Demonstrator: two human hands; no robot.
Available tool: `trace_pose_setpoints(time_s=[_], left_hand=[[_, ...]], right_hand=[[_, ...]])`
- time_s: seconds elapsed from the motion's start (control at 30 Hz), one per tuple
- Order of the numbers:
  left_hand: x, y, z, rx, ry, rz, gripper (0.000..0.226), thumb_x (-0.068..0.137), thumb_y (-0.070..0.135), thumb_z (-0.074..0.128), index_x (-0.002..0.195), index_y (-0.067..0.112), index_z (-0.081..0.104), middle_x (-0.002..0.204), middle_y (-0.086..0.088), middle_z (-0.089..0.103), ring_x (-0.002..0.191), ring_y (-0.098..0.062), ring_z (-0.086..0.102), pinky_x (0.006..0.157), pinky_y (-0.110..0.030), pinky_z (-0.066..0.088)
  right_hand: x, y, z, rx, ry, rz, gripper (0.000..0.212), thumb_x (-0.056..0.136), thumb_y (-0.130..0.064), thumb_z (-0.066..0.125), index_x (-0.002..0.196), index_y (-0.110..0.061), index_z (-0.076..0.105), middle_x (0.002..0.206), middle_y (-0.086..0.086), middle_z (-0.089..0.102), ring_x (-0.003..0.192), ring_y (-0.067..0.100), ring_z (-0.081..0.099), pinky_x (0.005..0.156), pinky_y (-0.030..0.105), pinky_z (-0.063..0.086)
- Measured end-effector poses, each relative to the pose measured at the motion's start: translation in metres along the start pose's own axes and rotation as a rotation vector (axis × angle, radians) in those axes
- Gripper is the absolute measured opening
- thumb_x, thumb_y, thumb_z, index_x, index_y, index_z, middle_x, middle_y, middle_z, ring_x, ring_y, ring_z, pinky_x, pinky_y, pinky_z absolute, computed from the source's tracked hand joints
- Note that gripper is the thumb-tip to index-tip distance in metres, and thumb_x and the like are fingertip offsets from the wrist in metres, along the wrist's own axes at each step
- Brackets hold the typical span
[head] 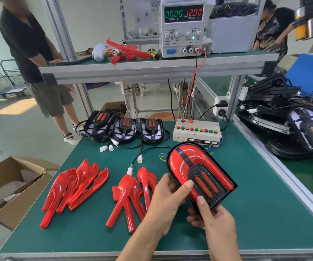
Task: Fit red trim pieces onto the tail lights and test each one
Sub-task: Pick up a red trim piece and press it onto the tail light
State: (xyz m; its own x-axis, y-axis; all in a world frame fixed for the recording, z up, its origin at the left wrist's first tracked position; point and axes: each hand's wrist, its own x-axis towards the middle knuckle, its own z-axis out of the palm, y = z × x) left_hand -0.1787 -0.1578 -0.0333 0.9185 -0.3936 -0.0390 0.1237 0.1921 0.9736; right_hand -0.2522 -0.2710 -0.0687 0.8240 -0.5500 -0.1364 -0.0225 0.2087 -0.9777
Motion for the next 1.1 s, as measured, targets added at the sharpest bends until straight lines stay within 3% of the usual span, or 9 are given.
trace_pose_setpoints(time_s=[0.2, 0.3, 0.4, 0.53, 0.63, 0.73, 0.97, 1.1], left_hand=[[0.004, 0.015, 0.002, -0.142, 0.057, -0.087, 0.071, 0.088, 0.070, 0.059, 0.124, 0.010, 0.063, 0.118, -0.016, 0.072, 0.108, -0.029, 0.070, 0.096, -0.044, 0.056], [0.009, 0.020, 0.006, -0.212, 0.090, -0.110, 0.068, 0.092, 0.064, 0.050, 0.129, 0.009, 0.062, 0.123, -0.017, 0.071, 0.117, -0.034, 0.066, 0.098, -0.048, 0.055], [0.010, 0.023, 0.008, -0.223, 0.099, -0.110, 0.063, 0.096, 0.058, 0.049, 0.127, 0.005, 0.063, 0.121, -0.018, 0.071, 0.117, -0.037, 0.066, 0.093, -0.047, 0.058], [0.009, 0.026, 0.005, -0.213, 0.090, -0.102, 0.061, 0.097, 0.054, 0.049, 0.125, 0.002, 0.063, 0.118, -0.020, 0.072, 0.114, -0.038, 0.067, 0.096, -0.053, 0.056], [0.009, 0.027, 0.004, -0.190, 0.095, -0.085, 0.059, 0.097, 0.053, 0.049, 0.124, 0.002, 0.062, 0.116, -0.020, 0.073, 0.110, -0.037, 0.068, 0.094, -0.051, 0.057], [0.008, 0.027, 0.005, -0.189, 0.110, -0.093, 0.057, 0.098, 0.051, 0.049, 0.124, 0.002, 0.062, 0.114, -0.019, 0.073, 0.108, -0.036, 0.070, 0.092, -0.050, 0.058], [0.009, 0.029, 0.001, -0.225, 0.077, -0.155, 0.055, 0.102, 0.050, 0.043, 0.129, 0.005, 0.061, 0.119, -0.017, 0.073, 0.112, -0.033, 0.069, 0.099, -0.053, 0.054], [0.010, 0.028, 0.002, -0.247, 0.074, -0.176, 0.061, 0.099, 0.059, 0.042, 0.129, 0.012, 0.065, 0.123, -0.014, 0.072, 0.118, -0.030, 0.067, 0.104, -0.053, 0.051]], right_hand=[[-0.002, 0.000, 0.001, -0.013, -0.023, -0.032, 0.044, 0.074, -0.042, 0.075, 0.095, -0.003, 0.070, 0.076, 0.016, 0.077, 0.064, 0.034, 0.075, 0.053, 0.026, 0.060], [-0.002, 0.001, -0.001, -0.031, -0.049, -0.037, 0.025, 0.088, -0.024, 0.074, 0.096, -0.001, 0.069, 0.076, 0.016, 0.077, 0.064, 0.034, 0.075, 0.053, 0.026, 0.060], [-0.002, 0.002, -0.002, -0.045, -0.066, -0.037, 0.020, 0.090, -0.020, 0.073, 0.096, -0.002, 0.068, 0.077, 0.014, 0.078, 0.066, 0.033, 0.076, 0.055, 0.026, 0.060], [-0.002, 0.004, -0.001, -0.047, -0.073, -0.049, 0.027, 0.087, -0.027, 0.074, 0.098, -0.003, 0.068, 0.078, 0.014, 0.078, 0.068, 0.032, 0.076, 0.058, 0.029, 0.060], [-0.002, 0.003, -0.001, -0.054, -0.081, -0.059, 0.045, 0.075, -0.043, 0.073, 0.098, -0.004, 0.069, 0.079, 0.013, 0.078, 0.069, 0.032, 0.077, 0.063, 0.035, 0.060], [-0.001, 0.002, -0.002, -0.050, -0.089, -0.055, 0.054, 0.069, -0.048, 0.073, 0.098, -0.003, 0.069, 0.079, 0.015, 0.078, 0.069, 0.033, 0.076, 0.060, 0.033, 0.060], [0.001, 0.001, -0.002, -0.024, -0.078, -0.049, 0.057, 0.068, -0.053, 0.076, 0.094, -0.002, 0.070, 0.077, 0.017, 0.077, 0.067, 0.035, 0.076, 0.055, 0.026, 0.059], [0.000, 0.003, -0.001, -0.023, -0.070, -0.046, 0.059, 0.067, -0.053, 0.077, 0.094, -0.001, 0.069, 0.077, 0.017, 0.077, 0.067, 0.035, 0.076, 0.055, 0.025, 0.059]])
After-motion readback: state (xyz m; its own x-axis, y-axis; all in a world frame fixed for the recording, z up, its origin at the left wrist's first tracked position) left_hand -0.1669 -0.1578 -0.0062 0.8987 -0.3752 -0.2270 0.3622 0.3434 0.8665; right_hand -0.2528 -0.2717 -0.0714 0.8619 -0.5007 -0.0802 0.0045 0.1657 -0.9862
